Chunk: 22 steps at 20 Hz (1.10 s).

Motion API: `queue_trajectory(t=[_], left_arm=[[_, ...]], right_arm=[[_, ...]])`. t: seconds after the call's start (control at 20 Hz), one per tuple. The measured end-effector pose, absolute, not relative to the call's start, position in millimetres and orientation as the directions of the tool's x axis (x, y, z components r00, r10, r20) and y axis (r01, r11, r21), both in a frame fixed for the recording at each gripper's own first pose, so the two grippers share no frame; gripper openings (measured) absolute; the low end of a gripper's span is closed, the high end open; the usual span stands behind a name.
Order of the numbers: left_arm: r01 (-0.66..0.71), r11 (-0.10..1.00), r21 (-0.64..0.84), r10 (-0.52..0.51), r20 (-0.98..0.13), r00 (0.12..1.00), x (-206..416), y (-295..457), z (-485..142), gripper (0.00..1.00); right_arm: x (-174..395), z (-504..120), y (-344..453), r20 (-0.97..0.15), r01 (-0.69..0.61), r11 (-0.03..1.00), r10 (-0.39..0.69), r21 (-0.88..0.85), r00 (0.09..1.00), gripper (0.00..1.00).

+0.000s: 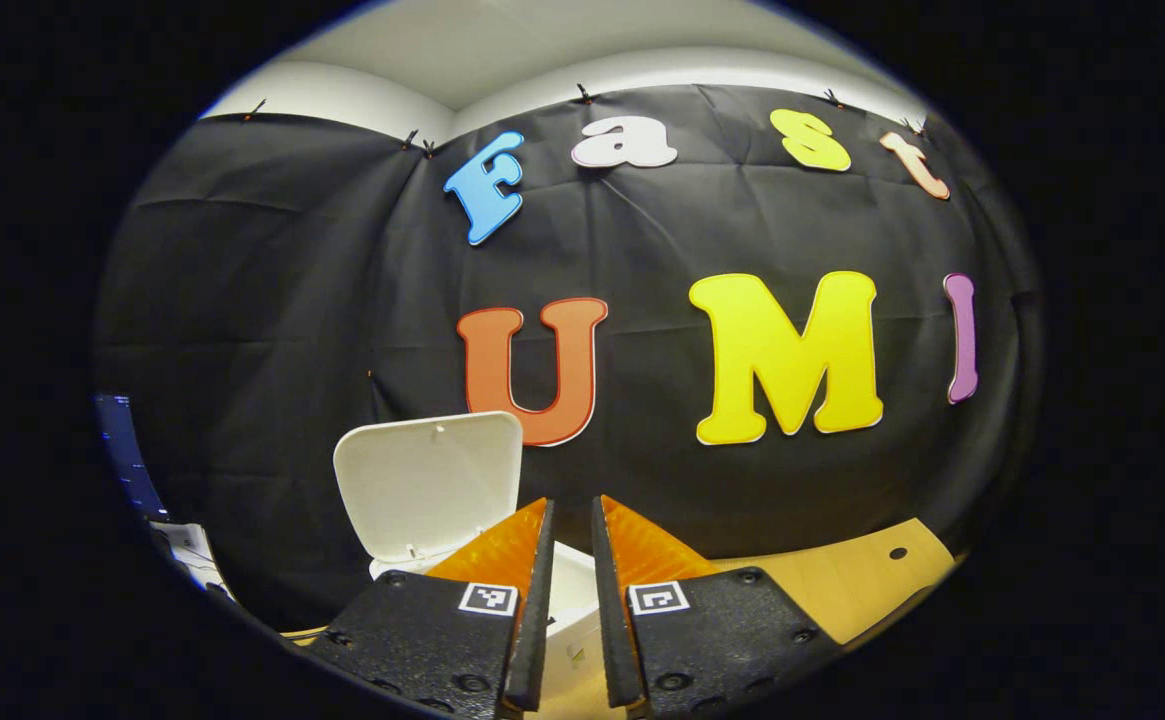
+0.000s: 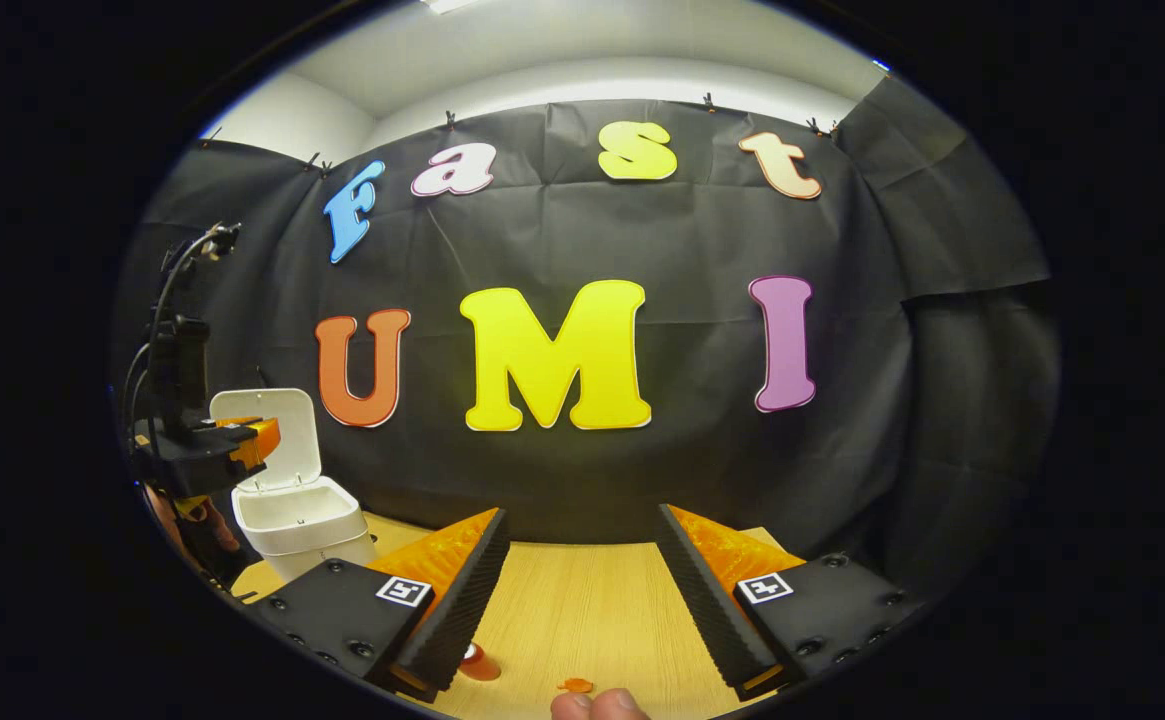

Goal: Press the lid of the desktop garbage bin to open it, pick up the crumpled paper on the desktop and throw it into the bin, then pick up the pop can on the desktop and drop it into the bin, and finally close the garbage bin lid.

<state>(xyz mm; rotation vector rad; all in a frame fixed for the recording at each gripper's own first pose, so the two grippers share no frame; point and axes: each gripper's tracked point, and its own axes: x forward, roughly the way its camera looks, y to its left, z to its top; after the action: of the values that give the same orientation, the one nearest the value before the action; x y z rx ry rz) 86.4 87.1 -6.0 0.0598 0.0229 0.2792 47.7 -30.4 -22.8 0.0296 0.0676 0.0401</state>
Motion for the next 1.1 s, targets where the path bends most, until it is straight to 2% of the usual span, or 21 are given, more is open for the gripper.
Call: queue_trajectory(t=[0.1,0.15,0.2,0.25,0.35,0.45,0.5,0.55,0.6,0.7,0.75,0.85,1.1], left_arm=[[-0.245,0.968,0.054,0.246,-0.018,0.969,80,77,-4,0.28],[-0.23,0.972,0.05,0.232,-0.02,0.973,77,72,-3,0.36],[-0.216,0.975,0.048,0.217,-0.02,0.976,74,68,-1,0.32],[-0.205,0.978,0.046,0.206,-0.017,0.978,70,64,0,0.47],[-0.186,0.982,0.043,0.186,-0.002,0.982,65,58,6,0.56],[-0.168,0.985,0.041,0.168,0.013,0.986,60,50,10,0.7],[-0.159,0.986,0.04,0.159,0.019,0.987,57,46,11,0.73],[-0.149,0.988,0.037,0.148,0.02,0.989,55,42,11,0.8],[-0.141,0.989,0.033,0.14,0.023,0.99,54,37,10,0.92],[-0.116,0.993,0.025,0.116,0.025,0.993,51,27,10,0.8],[-0.11,0.994,0.024,0.11,0.025,0.994,49,24,9,0.92],[-0.084,0.996,0.014,0.083,0.027,0.996,48,16,7,0.96],[-0.041,0.999,-0.003,0.041,0.03,0.999,42,6,3,0.96]], right_arm=[[43,-21,-33,-0.063,-0.034,0.999,0.036,0.029,0.997,0.95],[41,-21,-35,-0.06,-0.03,0.999,0.032,0.03,0.998,0.95],[39,-21,-36,-0.059,-0.027,0.999,0.028,0.028,0.998,0.95],[38,-20,-38,-0.056,-0.021,0.999,0.023,0.025,0.998,0.94],[35,-22,-44,-0.057,-0.011,1.0,0.012,0.025,0.998,0.95],[34,-25,-51,-0.063,0.0,1.0,0.002,0.03,0.998,0.94],[34,-27,-53,-0.066,0.004,0.999,-0.002,0.032,0.998,0.95],[34,-29,-57,-0.07,0.005,0.999,-0.003,0.033,0.998,0.95],[35,-32,-60,-0.074,0.006,0.999,-0.004,0.035,0.997,0.95],[37,-39,-67,-0.086,0.011,0.999,-0.008,0.035,0.996,0.95],[39,-43,-67,-0.098,0.004,0.999,-0.001,0.035,0.995,0.95],[41,-52,-64,-0.117,-0.019,0.999,0.023,0.032,0.993,0.95],[48,-86,-56,-0.187,-0.072,0.996,0.08,0.051,0.979,0.95]])
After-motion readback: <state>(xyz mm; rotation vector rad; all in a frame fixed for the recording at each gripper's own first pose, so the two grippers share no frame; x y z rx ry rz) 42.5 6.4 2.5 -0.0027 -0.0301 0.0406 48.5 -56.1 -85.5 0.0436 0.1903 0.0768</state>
